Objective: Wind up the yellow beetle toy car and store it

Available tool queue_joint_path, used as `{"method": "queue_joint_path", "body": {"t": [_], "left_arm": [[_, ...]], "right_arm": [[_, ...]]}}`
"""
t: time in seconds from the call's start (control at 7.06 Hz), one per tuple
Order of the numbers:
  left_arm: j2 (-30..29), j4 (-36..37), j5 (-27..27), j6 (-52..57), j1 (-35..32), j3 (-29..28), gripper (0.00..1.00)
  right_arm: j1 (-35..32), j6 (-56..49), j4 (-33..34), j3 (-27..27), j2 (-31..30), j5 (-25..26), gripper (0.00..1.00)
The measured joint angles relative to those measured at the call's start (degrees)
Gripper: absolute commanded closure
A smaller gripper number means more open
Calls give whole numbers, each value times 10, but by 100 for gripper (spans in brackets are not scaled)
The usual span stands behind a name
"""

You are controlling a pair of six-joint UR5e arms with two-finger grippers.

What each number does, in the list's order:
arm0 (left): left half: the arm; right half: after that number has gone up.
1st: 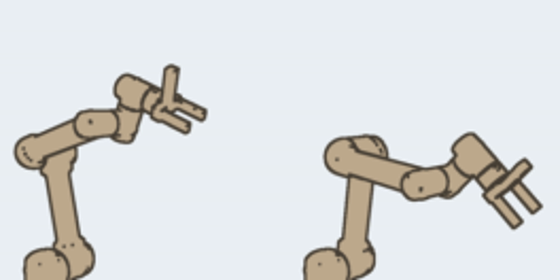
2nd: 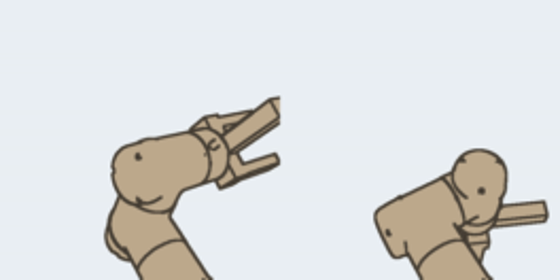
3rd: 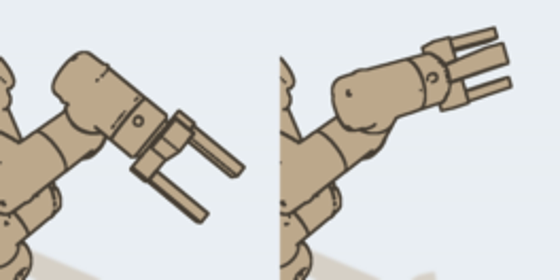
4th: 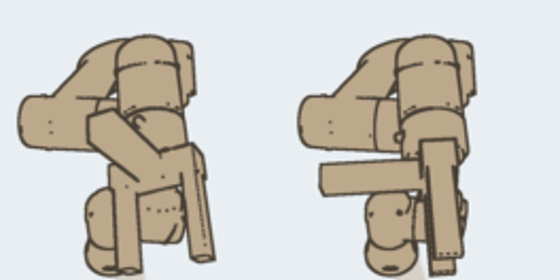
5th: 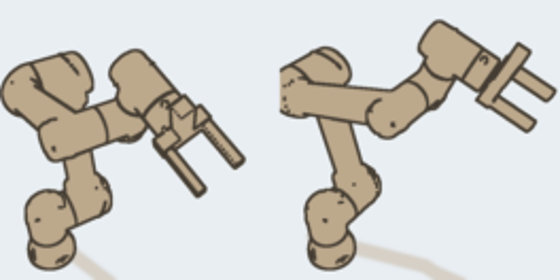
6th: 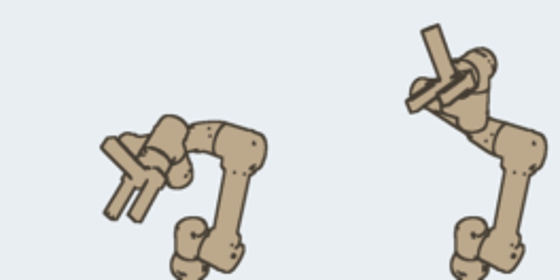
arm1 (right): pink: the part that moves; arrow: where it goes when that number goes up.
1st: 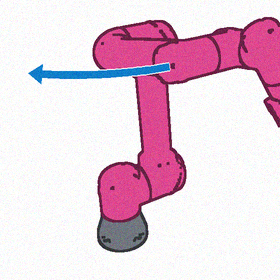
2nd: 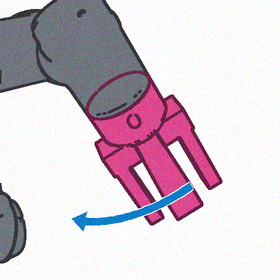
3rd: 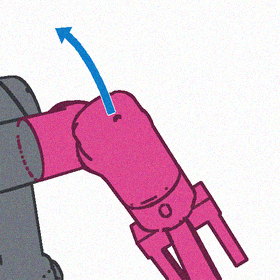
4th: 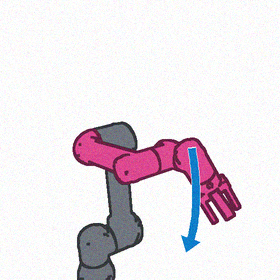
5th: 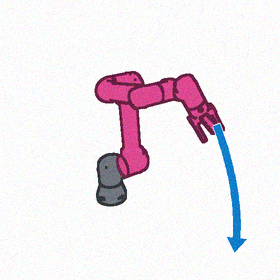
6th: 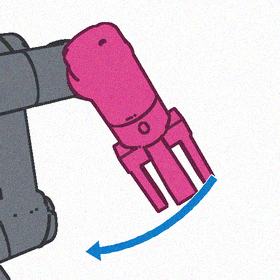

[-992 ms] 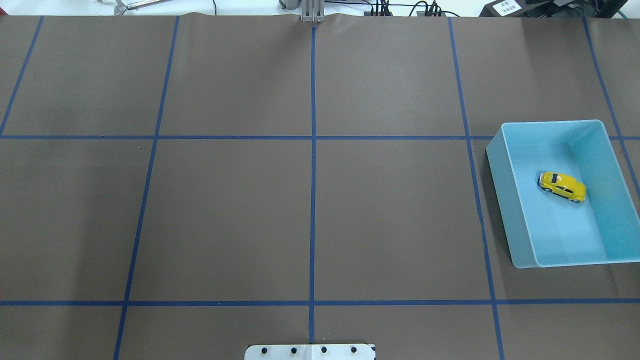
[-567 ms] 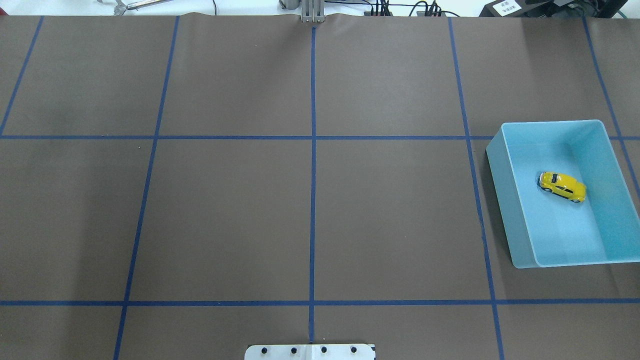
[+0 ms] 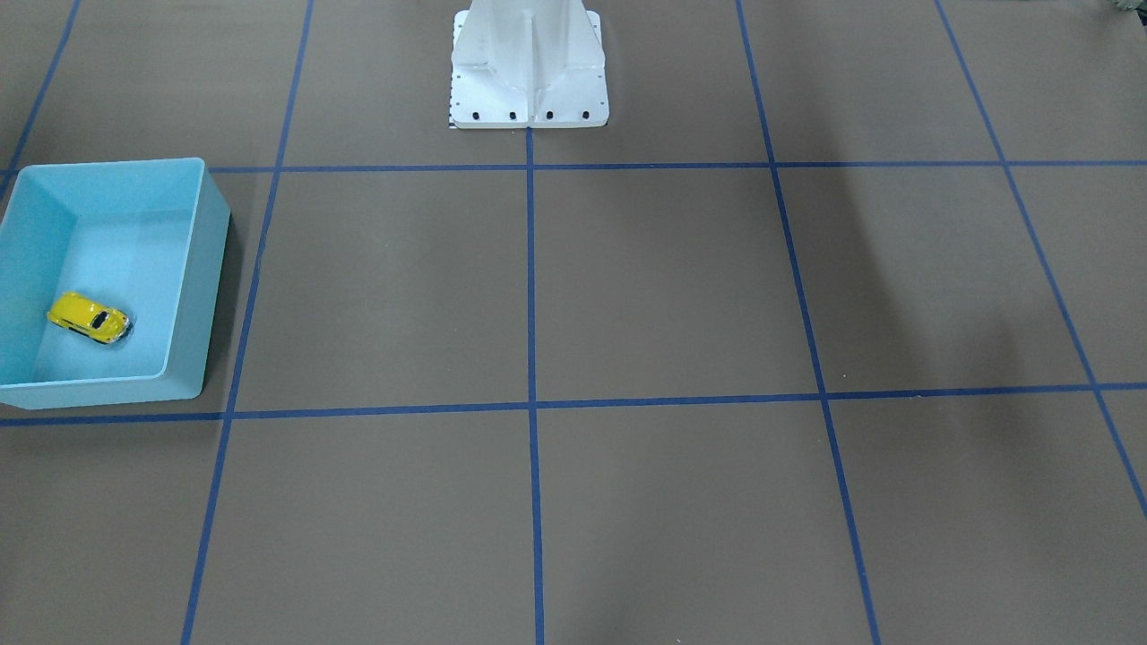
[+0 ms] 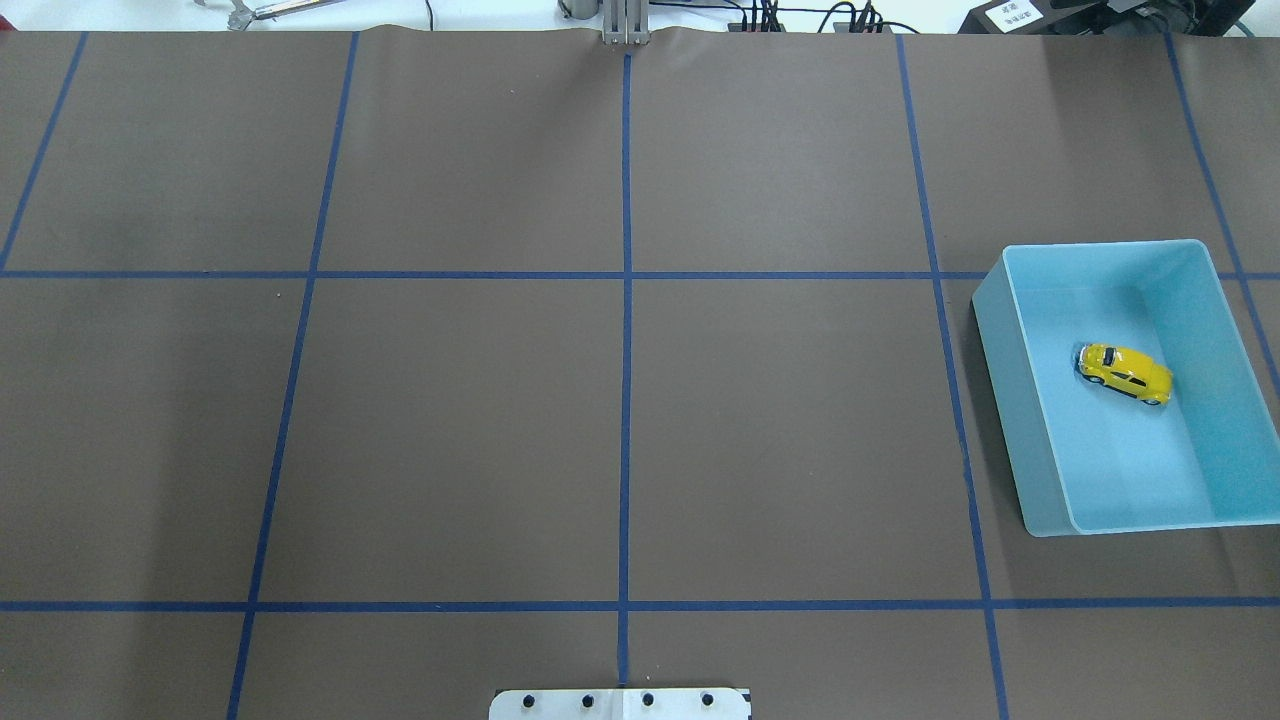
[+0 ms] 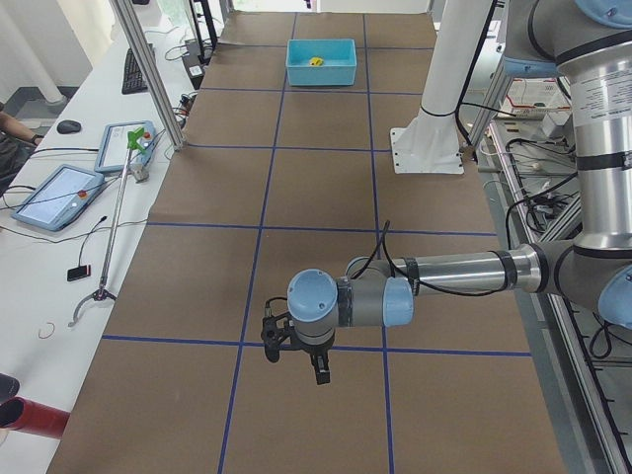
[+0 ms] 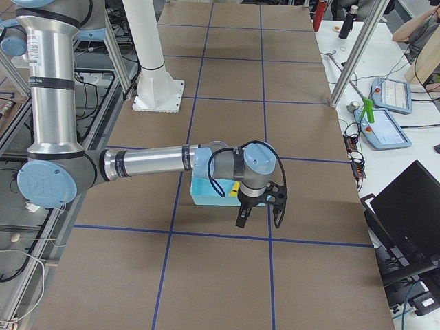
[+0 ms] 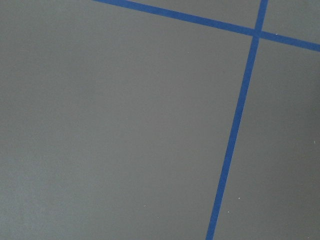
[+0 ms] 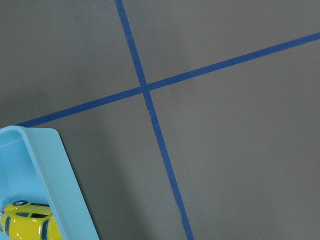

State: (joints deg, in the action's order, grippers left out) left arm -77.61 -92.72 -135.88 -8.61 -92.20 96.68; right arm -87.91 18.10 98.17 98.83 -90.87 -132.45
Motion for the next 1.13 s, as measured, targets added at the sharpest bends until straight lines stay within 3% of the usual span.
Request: {"method": "queue_joint_path", "body": {"t": [1.13], "left_arm": [[0, -1, 0, 0, 0, 0, 0]], "right_arm": [[-2, 0, 0, 29, -1, -2, 0]]}}
